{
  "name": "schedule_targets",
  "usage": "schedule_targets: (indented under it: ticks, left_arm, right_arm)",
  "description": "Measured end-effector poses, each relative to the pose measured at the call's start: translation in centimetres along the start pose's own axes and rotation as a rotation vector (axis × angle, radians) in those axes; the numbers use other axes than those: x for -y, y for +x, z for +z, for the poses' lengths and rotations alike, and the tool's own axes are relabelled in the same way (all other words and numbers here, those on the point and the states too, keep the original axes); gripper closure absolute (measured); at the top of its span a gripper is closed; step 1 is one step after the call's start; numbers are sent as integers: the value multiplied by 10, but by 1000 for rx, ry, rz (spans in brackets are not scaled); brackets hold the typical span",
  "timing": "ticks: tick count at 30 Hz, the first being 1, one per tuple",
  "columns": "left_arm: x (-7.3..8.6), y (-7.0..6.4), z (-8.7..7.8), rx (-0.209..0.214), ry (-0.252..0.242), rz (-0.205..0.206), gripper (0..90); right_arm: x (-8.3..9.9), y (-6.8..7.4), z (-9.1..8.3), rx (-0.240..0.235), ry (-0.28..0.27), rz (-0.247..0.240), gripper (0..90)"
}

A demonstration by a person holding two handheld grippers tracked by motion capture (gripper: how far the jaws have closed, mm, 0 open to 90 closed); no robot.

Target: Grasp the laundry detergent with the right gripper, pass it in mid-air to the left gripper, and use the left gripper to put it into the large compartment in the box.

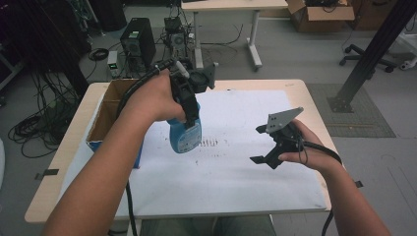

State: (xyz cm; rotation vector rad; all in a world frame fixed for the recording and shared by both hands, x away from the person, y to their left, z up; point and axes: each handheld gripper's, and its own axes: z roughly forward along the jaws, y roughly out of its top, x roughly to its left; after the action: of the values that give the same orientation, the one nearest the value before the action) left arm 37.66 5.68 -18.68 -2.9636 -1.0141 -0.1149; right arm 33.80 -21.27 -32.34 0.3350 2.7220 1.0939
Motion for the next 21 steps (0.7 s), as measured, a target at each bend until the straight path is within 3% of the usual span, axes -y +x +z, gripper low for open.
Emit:
schedule_targets:
  ticks: [1, 4, 5, 6, 8, 9, 10, 11, 12, 14, 18, 20, 21]
  left_arm:
    - [0, 0, 0, 0, 0, 0, 383]
    - [6, 11, -13, 17, -13, -73, 384]
    - [6, 11, -13, 17, -13, -73, 383]
    - [9, 17, -19, 21, -15, -113, 384]
    - [11, 23, -25, 21, -15, -156, 383]
    - [11, 23, -25, 21, -15, -156, 383]
    - [14, 29, -32, 18, -9, -201, 383]
    - [14, 29, -32, 18, -9, -201, 383]
    - [17, 35, -38, 14, -8, -245, 383]
    - [20, 42, -44, 17, -10, -287, 384]
    - [31, 56, -57, 31, -24, -361, 383]
    - [34, 60, -61, 35, -27, -379, 384]
    - [42, 68, -67, 42, -35, -417, 384]
  right_arm:
    - [-1, -1, -1, 2, 17, -6, 17]
    - [-5, -4, -4, -10, 59, -20, 17]
    - [-5, -4, -4, -10, 59, -20, 17]
    - [-7, -6, -6, -5, 85, -29, 18]
    - [-9, -7, -6, 0, 115, -37, 21]
    - [-9, -7, -6, 0, 115, -37, 21]
    - [-10, -9, -6, -7, 140, -44, 22]
    - [-10, -9, -6, -7, 140, -44, 22]
    - [-11, -9, -6, -5, 162, -51, 22]
    - [-12, -11, -5, -8, 188, -56, 22]
    - [-12, -15, -4, -11, 219, -55, 26]
    - [-13, -16, -4, -16, 224, -55, 26]
    - [-13, -18, -4, -22, 233, -57, 26]
